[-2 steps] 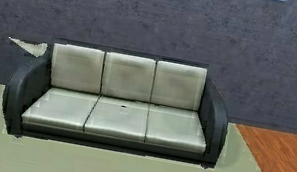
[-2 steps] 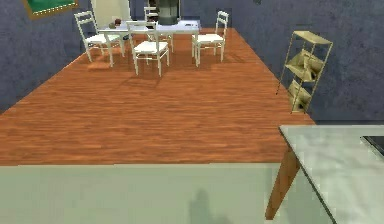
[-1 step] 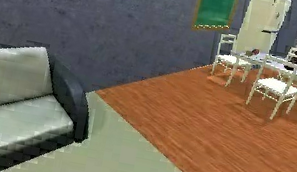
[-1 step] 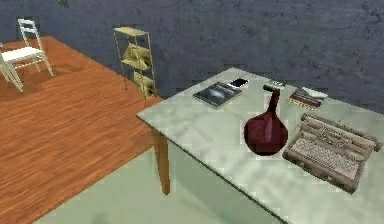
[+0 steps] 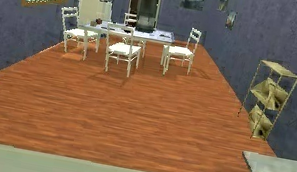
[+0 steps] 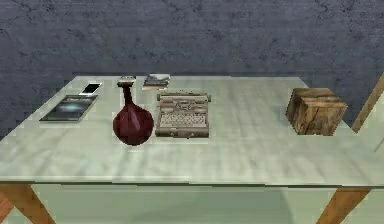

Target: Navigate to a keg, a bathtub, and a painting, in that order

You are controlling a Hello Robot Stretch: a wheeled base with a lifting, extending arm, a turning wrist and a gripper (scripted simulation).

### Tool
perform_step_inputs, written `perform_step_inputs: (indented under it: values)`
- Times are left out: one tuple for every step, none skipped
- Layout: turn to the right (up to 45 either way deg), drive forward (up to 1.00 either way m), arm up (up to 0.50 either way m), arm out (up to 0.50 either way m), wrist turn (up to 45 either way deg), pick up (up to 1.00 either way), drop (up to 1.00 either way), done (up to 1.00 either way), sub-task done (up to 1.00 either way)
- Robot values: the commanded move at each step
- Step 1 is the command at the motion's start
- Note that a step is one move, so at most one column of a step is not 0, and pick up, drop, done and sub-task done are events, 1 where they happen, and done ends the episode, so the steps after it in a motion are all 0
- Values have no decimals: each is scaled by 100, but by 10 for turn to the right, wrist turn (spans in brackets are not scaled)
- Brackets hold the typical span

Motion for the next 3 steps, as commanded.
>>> perform_step_inputs:
  values:
    - [0,100,0,0,0,0,0,0,0]
    - [-30,0,0,0,0,0,0,0,0]
    - [0,15,0,0,0,0,0,0,0]
